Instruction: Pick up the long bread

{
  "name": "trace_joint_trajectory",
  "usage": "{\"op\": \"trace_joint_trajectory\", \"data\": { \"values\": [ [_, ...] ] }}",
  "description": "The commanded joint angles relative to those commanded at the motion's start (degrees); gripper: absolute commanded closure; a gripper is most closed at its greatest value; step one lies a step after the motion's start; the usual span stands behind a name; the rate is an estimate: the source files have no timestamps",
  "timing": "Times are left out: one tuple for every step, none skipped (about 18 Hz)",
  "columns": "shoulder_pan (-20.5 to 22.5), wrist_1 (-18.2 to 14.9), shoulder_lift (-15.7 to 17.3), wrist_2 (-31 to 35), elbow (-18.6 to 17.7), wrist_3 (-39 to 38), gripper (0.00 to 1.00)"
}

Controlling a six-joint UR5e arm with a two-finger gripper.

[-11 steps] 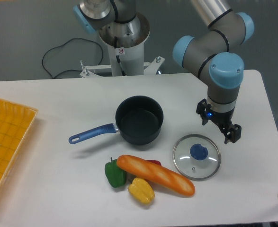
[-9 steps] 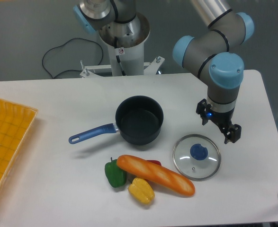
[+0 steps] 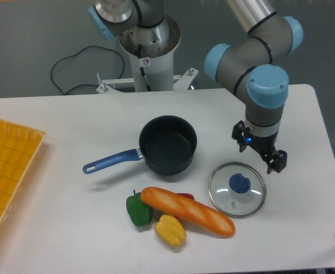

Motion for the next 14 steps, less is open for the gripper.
{"op": "trace_joint_trajectory", "data": {
  "values": [
    [-0.70,-0.09,0.26,0.09,-0.09,-0.18,0.00],
    [-1.40,0.00,0.44,0.09,-0.44,-0.35,0.00],
    [-1.76,0.00,0.53,0.18,-0.61,-0.70,0.00],
    [-1.93,0.26,0.62,-0.08,-0.70,-1.32,0.00],
    [-2.72,0.26,0.62,-0.08,-0.70,-2.63,0.00],
    [-3.25,0.35,0.62,-0.08,-0.70,-5.16,0.00],
    [-3.78,0.44,0.62,-0.17,-0.70,-8.49,0.00],
    [-4.22,0.61,0.53,-0.26,-0.70,-10.44,0.00],
    [-4.57,0.61,0.35,-0.35,-0.27,-10.72,0.00],
    [-4.83,0.79,0.00,-0.52,-0.09,-10.38,0.00],
    [-5.27,0.96,-0.70,-0.61,-0.17,-9.42,0.00],
    [-6.23,2.18,-1.22,-0.52,0.17,-8.97,0.00],
    [-6.85,3.68,-1.40,-0.44,0.18,-8.79,0.00],
    [-7.03,4.65,-1.84,-0.52,0.18,-8.53,0.00]
  ]
}}
